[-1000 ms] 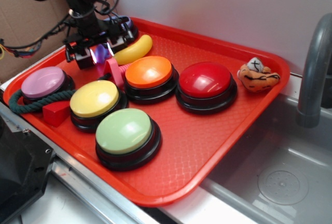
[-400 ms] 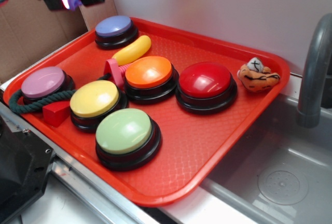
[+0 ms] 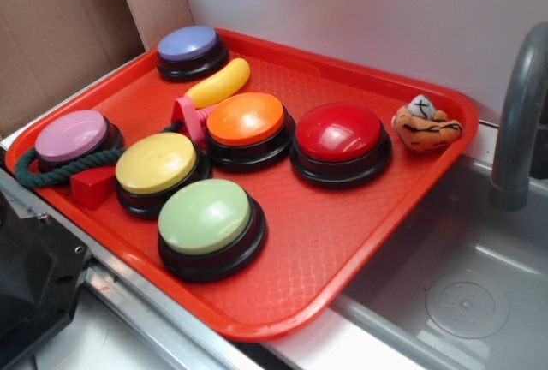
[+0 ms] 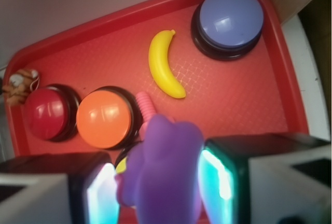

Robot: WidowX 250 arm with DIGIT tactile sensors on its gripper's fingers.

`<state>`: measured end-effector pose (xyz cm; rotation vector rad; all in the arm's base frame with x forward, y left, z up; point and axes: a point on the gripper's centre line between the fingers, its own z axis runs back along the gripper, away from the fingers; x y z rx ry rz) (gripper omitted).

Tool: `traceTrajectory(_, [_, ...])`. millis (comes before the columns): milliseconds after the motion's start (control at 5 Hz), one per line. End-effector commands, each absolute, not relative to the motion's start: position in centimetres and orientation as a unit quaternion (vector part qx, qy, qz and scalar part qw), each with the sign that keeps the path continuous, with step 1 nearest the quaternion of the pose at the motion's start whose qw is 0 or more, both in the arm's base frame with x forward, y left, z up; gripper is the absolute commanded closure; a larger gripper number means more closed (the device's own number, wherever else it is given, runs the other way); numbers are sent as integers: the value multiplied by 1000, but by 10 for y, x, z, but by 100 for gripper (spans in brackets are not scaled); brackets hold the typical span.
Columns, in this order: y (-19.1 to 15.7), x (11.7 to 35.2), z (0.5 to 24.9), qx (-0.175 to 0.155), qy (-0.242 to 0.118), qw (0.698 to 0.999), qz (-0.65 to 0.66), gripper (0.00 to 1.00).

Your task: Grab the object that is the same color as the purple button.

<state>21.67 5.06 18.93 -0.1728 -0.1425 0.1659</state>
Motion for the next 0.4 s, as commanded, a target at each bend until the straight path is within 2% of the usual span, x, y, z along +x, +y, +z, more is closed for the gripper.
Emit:
traceTrajectory(0, [39,207,199,-87,-99,990,44,100])
traceTrajectory(200, [47,209,196,-49,-106,989,92,100])
